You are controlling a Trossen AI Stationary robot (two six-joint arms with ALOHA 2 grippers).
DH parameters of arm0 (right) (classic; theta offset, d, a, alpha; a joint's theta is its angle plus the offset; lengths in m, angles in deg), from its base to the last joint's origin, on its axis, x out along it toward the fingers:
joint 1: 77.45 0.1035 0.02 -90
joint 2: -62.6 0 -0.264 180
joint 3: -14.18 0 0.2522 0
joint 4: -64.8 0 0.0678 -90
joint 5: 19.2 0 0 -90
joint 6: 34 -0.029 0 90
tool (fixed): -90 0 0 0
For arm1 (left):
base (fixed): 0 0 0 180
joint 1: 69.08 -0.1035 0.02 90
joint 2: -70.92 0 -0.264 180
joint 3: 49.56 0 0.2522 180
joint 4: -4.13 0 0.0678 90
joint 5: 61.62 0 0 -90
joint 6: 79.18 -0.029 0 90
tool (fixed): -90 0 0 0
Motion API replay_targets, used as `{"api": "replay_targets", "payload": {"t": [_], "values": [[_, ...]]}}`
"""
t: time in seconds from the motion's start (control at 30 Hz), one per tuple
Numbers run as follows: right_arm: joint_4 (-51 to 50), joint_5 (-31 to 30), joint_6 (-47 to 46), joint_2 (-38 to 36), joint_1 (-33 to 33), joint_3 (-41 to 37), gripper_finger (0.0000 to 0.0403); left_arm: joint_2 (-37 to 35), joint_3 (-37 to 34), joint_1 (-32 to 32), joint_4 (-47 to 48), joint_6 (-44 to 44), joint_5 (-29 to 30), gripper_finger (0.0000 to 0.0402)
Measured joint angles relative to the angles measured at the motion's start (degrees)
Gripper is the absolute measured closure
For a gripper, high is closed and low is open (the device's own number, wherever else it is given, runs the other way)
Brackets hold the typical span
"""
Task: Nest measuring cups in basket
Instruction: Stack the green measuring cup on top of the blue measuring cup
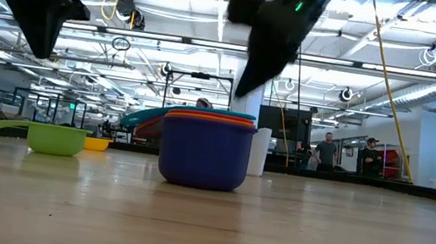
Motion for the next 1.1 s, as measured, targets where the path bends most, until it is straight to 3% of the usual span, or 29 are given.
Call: {"api": "replay_targets", "payload": {"t": [0.13, 0.33, 0.53, 0.83, 1.1], "values": [[7.21, 0.05, -2.89, -11.24, 1.22, -8.28, 0.0403, 0.02, -2.03, 0.00, -0.02, -0.14, 1.13, 0.0326], [22.77, 0.97, -6.76, -28.11, 2.75, -26.64, 0.0403, 0.02, -8.11, -1.00, -4.72, -2.46, 4.65, 0.0231], [26.94, 1.61, -12.05, -38.45, 2.82, -38.71, 0.0403, 0.02, -13.76, -4.64, -9.84, -4.28, 3.16, 0.0153], [28.14, 1.46, -14.92, -42.81, 2.79, -45.07, 0.0403, 0.02, -16.67, -7.68, -15.86, -7.15, -1.78, 0.0084], [30.85, 1.58, -16.31, -42.78, 2.79, -46.66, 0.0403, 0.26, -17.01, -7.76, -18.04, -10.40, -3.06, 0.0090]]}}
